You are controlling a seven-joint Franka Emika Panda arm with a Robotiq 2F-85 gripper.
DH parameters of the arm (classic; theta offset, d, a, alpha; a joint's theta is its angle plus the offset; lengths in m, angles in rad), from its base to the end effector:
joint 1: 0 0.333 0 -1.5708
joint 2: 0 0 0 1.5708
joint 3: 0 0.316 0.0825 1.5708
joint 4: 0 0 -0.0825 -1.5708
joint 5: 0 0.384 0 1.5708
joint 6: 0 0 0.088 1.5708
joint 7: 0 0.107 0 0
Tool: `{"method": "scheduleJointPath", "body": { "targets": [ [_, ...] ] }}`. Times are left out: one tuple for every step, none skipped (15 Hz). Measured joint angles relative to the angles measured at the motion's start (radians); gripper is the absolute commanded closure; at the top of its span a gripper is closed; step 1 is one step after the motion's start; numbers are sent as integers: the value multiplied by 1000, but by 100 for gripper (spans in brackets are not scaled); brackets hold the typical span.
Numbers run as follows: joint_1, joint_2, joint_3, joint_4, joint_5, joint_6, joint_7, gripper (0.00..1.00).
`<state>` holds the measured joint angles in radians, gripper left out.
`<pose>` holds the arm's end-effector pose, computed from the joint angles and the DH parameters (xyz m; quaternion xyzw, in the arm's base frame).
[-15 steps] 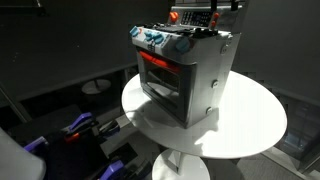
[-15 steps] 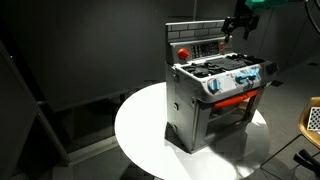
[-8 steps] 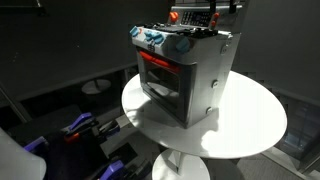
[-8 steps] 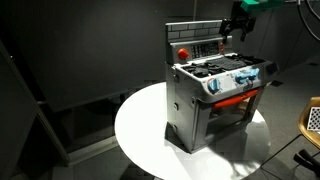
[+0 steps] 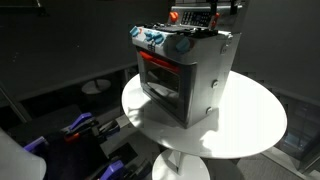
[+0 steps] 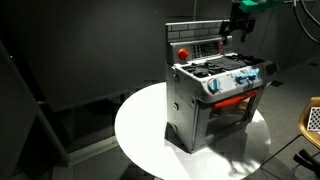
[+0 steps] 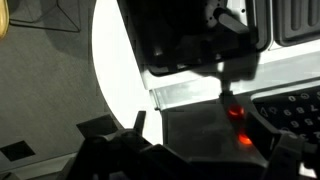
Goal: Press the top button on the right side of the stove
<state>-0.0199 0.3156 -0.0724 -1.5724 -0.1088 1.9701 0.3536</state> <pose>0.6606 -0.0627 0.4680 0.9770 -0.1997 0.0490 0.0561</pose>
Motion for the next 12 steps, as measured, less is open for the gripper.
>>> {"method": "scheduleJointPath", "body": {
  "targets": [
    [0,3,0,5,0,-5,0,0],
    [1,6,0,10,0,-10,0,0],
    [1,9,-1,16,0,-14,0,0],
    [1,14,-1,23,0,-19,0,0],
    [2,19,-2,31,0,-23,0,0],
    [2,25,-2,38,0,-27,0,0],
    [2,30,-3,47,0,-33,0,0],
    [2,37,-3,57,0,-40,0,0],
    [2,42,-3,65,0,-45,0,0],
    [2,46,-4,72,0,-51,0,0],
    [2,48,-4,78,0,-56,0,0],
    [2,49,-4,80,0,-60,0,0]
  ]
}}
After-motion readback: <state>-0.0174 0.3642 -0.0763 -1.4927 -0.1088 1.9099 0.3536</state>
